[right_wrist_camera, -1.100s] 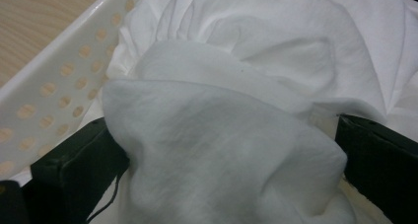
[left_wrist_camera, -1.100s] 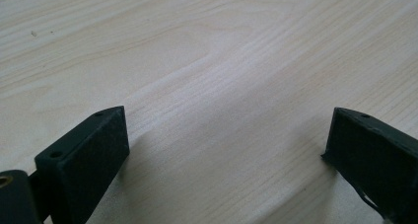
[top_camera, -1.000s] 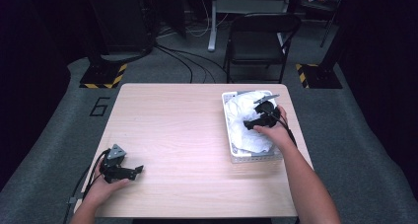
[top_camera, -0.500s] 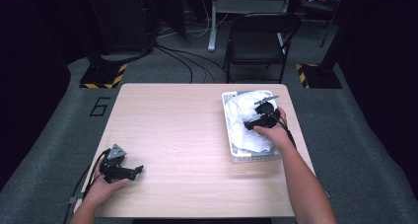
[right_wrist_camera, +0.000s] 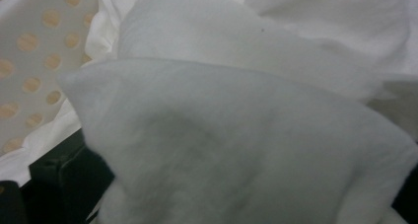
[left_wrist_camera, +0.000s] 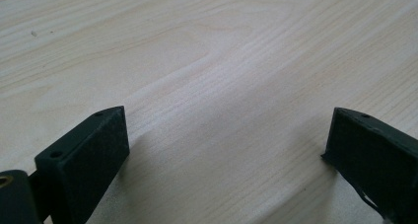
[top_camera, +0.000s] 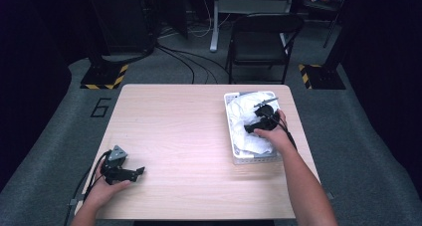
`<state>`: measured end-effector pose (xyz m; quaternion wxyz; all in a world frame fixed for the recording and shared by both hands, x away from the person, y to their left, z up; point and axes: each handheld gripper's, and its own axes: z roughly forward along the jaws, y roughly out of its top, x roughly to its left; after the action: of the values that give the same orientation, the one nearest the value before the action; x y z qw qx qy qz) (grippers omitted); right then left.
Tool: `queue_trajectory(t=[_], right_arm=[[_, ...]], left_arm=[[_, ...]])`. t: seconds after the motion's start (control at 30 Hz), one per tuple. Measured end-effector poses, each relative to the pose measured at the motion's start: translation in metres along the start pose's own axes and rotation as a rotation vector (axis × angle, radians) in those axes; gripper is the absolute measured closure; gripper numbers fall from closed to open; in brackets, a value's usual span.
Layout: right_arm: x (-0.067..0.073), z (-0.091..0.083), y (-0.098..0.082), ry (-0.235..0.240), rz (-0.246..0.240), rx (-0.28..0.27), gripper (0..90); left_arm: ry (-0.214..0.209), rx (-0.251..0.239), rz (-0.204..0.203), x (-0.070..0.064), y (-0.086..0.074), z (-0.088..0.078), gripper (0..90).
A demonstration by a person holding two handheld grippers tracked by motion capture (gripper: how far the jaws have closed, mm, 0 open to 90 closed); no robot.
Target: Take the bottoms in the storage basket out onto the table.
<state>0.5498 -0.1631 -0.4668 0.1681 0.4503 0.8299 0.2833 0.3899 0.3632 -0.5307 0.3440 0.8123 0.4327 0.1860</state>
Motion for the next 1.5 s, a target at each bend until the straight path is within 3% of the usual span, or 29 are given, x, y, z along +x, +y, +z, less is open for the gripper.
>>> queue_trajectory(t=[0.27,0.43,0.67,0.93,1.27,1.5], right_arm=[[0.002,0.008,-0.002,-0.020,-0.002,0.038,0.0],[0.000,0.009,-0.002,-0.006,0.016,0.056,0.0],[0.002,0.014,-0.004,-0.019,-0.013,0.096,0.0],[0.004,0.016,-0.006,-0.012,-0.008,0.097,1.2],[0.001,0.016,-0.009,0.000,-0.011,0.098,15.6],[0.002,0.012,-0.008,0.013,-0.019,0.101,32.4]], left_arm=[[0.000,0.000,0.000,0.000,0.000,0.000,2.6],[-0.001,0.000,0.000,0.000,0.000,0.000,2.6],[-0.001,0.000,0.000,0.000,0.000,0.000,2.6],[-0.001,0.000,0.000,0.000,0.000,0.000,2.6],[-0.001,0.002,0.002,0.000,0.000,0.000,2.6],[-0.001,0.002,0.001,0.000,0.000,0.000,2.6]])
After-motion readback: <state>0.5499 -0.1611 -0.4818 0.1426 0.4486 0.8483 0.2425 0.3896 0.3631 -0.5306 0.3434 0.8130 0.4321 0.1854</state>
